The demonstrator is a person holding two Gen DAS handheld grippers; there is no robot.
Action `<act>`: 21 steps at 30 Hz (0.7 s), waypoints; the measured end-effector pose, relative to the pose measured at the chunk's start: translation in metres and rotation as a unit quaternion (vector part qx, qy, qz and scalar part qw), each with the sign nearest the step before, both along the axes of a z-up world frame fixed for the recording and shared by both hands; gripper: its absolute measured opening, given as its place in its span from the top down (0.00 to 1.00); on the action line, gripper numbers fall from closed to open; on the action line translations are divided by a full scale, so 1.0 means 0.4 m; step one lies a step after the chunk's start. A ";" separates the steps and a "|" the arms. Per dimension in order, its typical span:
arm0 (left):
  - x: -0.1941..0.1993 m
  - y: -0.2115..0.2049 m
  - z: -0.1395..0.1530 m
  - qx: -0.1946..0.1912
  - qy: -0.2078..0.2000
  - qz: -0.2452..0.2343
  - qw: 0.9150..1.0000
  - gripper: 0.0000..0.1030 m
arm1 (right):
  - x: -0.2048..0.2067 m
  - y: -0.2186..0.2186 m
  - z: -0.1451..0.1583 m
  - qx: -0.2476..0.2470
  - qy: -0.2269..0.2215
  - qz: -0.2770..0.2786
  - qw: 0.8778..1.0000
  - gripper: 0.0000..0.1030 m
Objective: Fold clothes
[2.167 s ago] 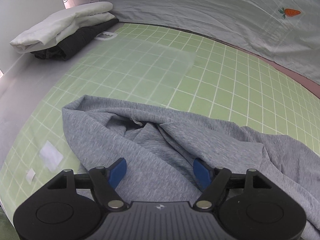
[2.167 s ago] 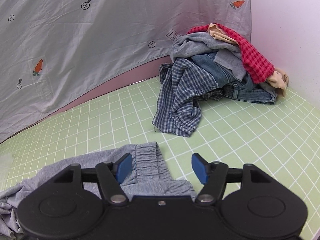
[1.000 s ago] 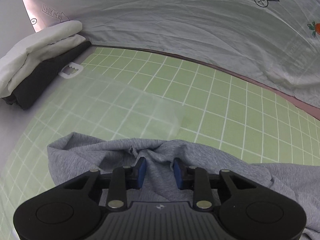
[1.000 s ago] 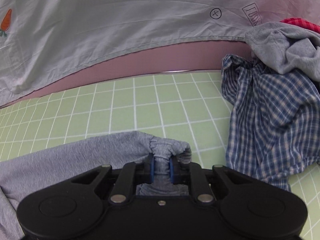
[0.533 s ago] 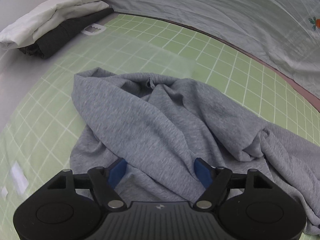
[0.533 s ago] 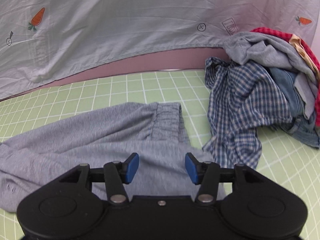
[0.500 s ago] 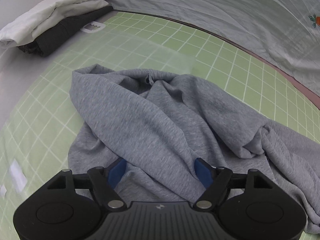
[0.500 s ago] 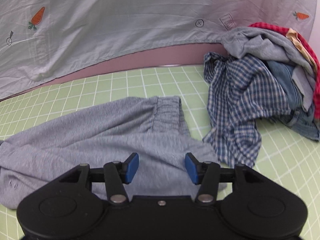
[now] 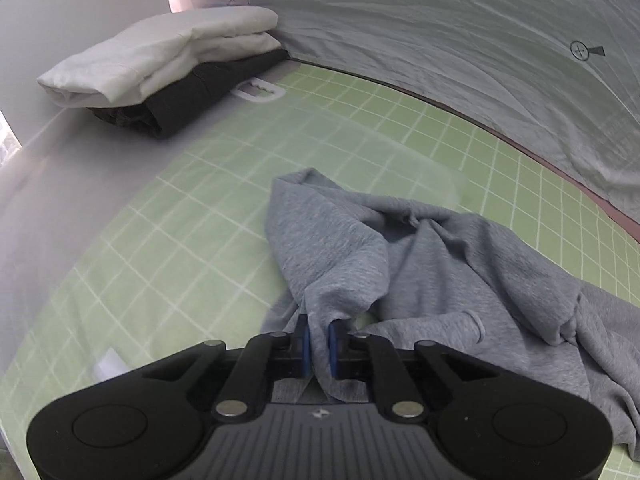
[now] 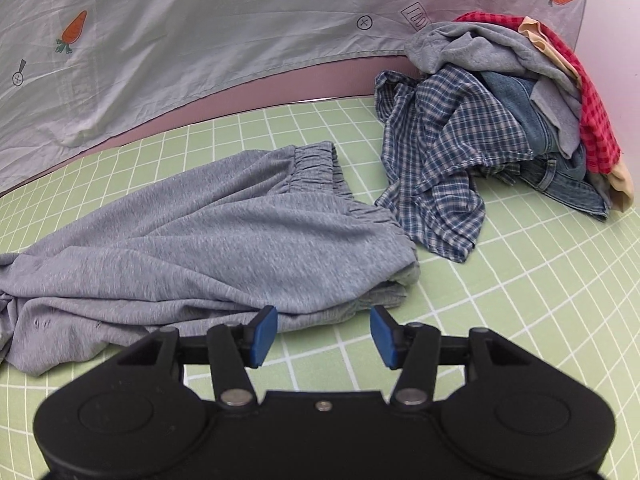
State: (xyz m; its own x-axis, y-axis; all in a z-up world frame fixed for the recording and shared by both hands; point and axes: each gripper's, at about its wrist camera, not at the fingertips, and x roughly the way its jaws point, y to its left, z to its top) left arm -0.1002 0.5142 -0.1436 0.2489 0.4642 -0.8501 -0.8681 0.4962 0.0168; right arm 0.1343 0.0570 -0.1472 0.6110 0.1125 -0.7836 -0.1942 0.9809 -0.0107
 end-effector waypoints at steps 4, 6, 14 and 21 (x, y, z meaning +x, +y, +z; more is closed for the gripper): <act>-0.080 0.124 0.034 0.054 0.018 0.058 0.997 0.89 | -0.025 0.006 0.002 -0.003 -0.001 -0.003 1.000 0.49; -0.112 0.176 0.056 0.074 0.012 0.089 0.993 0.81 | -0.035 0.011 0.002 -0.005 0.001 -0.002 1.000 0.49; -0.074 0.146 0.075 0.074 -0.023 0.059 0.995 0.24 | -0.029 0.036 0.003 -0.006 0.005 -0.001 1.000 0.49; 0.062 -0.013 0.029 0.030 -0.036 -0.045 0.998 0.17 | 0.012 0.030 0.010 0.006 0.001 -0.011 1.000 0.49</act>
